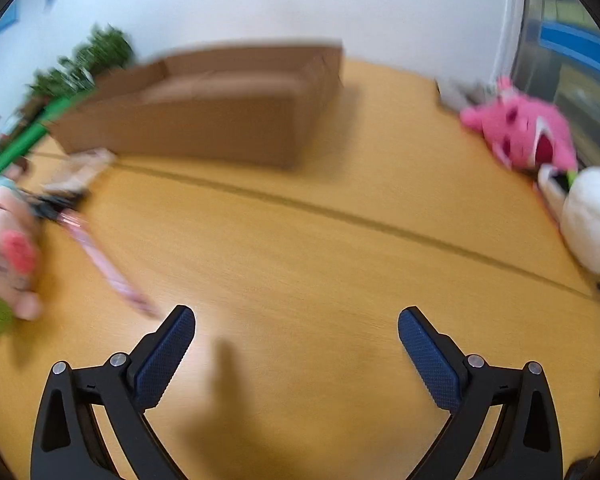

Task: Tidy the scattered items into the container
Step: 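Move both grippers to the plush pig and close them on its body, then lift the plush pig with both grippers and carry it over the box, then open both grippers to drop the plush pig into the box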

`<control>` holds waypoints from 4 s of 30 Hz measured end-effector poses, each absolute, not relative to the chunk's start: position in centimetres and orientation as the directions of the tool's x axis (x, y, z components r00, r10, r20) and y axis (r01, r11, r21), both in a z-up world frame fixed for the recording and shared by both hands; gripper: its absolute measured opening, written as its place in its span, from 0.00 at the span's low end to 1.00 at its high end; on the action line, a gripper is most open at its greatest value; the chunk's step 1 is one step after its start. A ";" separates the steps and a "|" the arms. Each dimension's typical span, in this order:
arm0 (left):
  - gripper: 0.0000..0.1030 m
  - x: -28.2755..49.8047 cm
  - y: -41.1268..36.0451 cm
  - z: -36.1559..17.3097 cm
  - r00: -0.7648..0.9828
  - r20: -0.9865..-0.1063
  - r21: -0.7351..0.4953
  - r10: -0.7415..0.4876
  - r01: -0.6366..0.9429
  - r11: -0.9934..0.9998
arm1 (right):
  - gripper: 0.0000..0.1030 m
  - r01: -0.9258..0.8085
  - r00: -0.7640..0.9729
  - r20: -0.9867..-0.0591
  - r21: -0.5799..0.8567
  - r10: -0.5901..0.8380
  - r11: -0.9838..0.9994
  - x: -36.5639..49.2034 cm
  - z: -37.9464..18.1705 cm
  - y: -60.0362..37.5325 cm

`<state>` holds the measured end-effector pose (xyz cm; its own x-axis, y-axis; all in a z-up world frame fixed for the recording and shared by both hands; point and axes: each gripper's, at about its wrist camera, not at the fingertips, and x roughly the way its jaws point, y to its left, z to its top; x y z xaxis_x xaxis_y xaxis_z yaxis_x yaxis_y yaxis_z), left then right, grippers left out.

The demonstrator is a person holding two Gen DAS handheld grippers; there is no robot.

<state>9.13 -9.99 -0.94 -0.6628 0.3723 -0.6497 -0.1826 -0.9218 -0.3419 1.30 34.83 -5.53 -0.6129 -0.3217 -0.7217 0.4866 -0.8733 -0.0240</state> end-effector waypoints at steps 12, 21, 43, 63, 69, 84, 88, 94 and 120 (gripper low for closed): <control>0.98 4.9 -4.5 -6.1 -0.540 -0.744 -0.404 0.393 -0.105 -0.909 | 1.00 0.790 -0.484 -0.558 0.052 -0.674 -0.611 13.9 0.4 19.8; 0.79 4.0 -4.1 -6.7 -0.522 -0.725 -0.451 0.450 -0.134 -0.882 | 1.00 0.766 -0.473 -0.710 -0.039 -0.522 -0.641 14.7 -5.3 13.2; 0.59 4.7 -2.3 1.5 -0.621 -0.679 -0.322 0.391 -0.226 -0.919 | 0.68 0.669 -0.471 -0.677 0.144 -0.565 -0.729 12.9 -0.6 15.4; 0.59 -5.8 -3.9 24.0 -0.819 -0.499 -0.013 0.284 -0.321 -0.947 | 0.65 0.680 -0.672 -0.348 0.059 -0.654 -0.731 4.3 19.4 10.7; 0.58 -12.7 -4.4 23.6 -0.798 -0.548 0.011 0.251 -0.307 -0.952 | 0.64 0.663 -0.656 -0.382 0.120 -0.651 -0.739 -2.3 19.7 8.6; 0.57 -34.2 -8.2 8.0 -0.583 -0.783 -0.047 0.216 -0.290 -0.956 | 0.63 0.523 -0.469 -0.585 0.419 -0.661 -0.742 -22.7 6.9 1.1; 0.57 -37.4 -9.0 2.6 -0.520 -0.824 -0.070 0.224 -0.298 -0.952 | 0.63 0.454 -0.408 -0.651 0.464 -0.640 -0.761 -24.9 2.2 -1.3; 0.56 -39.6 -9.0 -1.9 -0.485 -0.835 -0.099 0.258 -0.330 -0.939 | 0.58 0.380 -0.315 -0.701 0.525 -0.640 -0.762 -25.2 -1.9 -4.9; 0.67 -30.1 -10.6 8.5 -0.663 -0.695 -0.114 0.280 -0.282 -0.953 | 0.91 0.487 -0.312 -0.627 0.539 -0.714 -0.687 -18.4 4.7 -4.0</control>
